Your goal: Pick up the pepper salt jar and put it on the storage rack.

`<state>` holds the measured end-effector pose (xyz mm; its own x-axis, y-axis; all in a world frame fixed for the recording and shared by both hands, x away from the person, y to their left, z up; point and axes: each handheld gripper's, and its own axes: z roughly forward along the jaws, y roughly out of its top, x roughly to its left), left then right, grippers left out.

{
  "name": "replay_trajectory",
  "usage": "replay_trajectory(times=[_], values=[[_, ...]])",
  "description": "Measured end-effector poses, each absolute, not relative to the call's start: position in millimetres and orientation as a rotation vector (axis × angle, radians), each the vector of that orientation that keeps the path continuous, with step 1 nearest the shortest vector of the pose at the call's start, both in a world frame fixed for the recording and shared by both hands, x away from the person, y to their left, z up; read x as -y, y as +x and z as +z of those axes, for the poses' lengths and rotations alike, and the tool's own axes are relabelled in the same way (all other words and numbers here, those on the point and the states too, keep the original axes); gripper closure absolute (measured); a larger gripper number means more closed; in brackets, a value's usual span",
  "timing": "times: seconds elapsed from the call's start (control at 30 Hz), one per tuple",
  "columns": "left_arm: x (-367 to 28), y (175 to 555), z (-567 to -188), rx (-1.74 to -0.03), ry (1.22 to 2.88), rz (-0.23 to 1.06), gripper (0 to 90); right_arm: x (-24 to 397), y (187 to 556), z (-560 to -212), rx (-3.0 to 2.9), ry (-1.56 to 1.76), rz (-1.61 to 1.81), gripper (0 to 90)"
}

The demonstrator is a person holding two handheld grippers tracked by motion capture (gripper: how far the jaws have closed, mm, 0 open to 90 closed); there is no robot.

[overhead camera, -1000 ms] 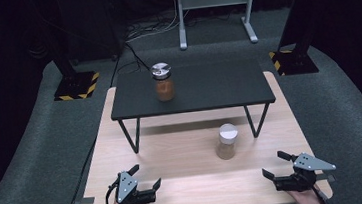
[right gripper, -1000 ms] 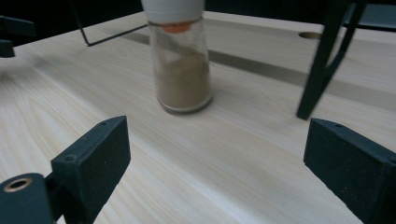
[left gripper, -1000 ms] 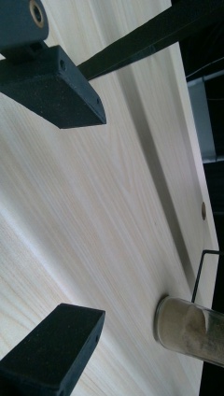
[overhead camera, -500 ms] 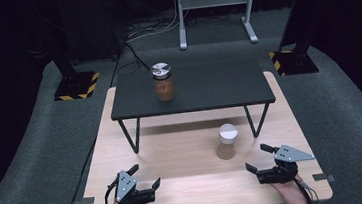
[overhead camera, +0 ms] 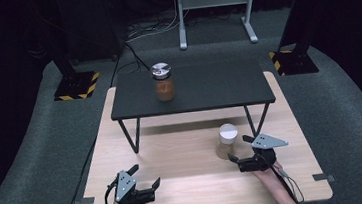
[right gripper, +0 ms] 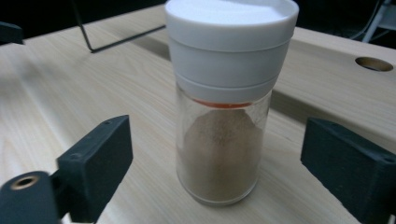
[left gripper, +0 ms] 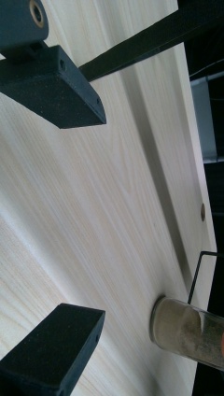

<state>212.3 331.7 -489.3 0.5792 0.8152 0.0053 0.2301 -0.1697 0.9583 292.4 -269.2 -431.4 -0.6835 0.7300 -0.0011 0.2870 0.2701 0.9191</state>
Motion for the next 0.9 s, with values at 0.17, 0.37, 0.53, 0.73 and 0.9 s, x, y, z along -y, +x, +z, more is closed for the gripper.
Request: replay_trajectory(times=[0.17,0.37,0.53,0.73,0.9], values=[[-331.7,212.4,-489.2,-0.876,1.703,0.659,6.4,255.3,302.0,-427.4,-2.123,0.943,1.374,10.8],[-331.7,212.5,-489.1,-0.875,1.704,0.658,6.4,242.9,310.7,-427.2,-2.115,0.963,1.367,12.0],[-332.1,213.1,-488.9,-0.875,1.705,0.654,6.4,240.1,318.3,-427.8,-2.111,0.999,1.366,16.5],[-332.1,213.2,-488.7,-0.874,1.707,0.654,6.5,240.9,322.4,-428.3,-2.128,0.972,1.372,32.0],[-332.2,213.3,-488.7,-0.874,1.706,0.653,6.5,235.9,318.7,-423.3,-2.129,0.950,1.331,32.8]])
